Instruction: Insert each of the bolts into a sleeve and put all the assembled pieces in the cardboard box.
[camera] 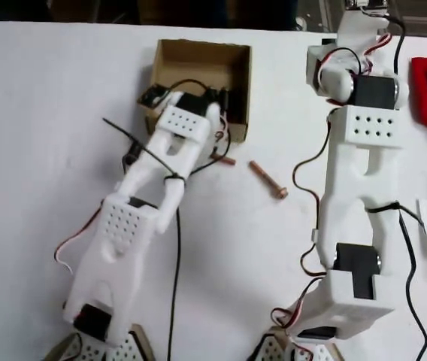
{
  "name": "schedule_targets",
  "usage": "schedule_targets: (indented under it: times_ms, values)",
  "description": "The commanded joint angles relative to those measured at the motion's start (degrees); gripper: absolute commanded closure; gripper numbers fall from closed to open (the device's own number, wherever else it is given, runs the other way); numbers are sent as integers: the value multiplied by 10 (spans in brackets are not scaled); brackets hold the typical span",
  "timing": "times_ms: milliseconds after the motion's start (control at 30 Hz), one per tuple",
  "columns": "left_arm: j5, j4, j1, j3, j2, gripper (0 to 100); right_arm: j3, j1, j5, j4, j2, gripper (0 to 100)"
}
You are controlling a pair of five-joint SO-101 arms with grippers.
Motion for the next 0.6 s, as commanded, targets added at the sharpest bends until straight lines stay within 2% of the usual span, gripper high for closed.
schedule_targets:
  times_ms: [0,400,567]
  values:
    - [4,-19,-9,2,-6,808,-23,-7,-4,-11,-22,978]
    - [4,-33,-25,-3,14,816,-23,-7,-4,-11,-22,978]
    - [-5,-40,-25,-4,17,985,-23,-7,-4,-11,-22,978]
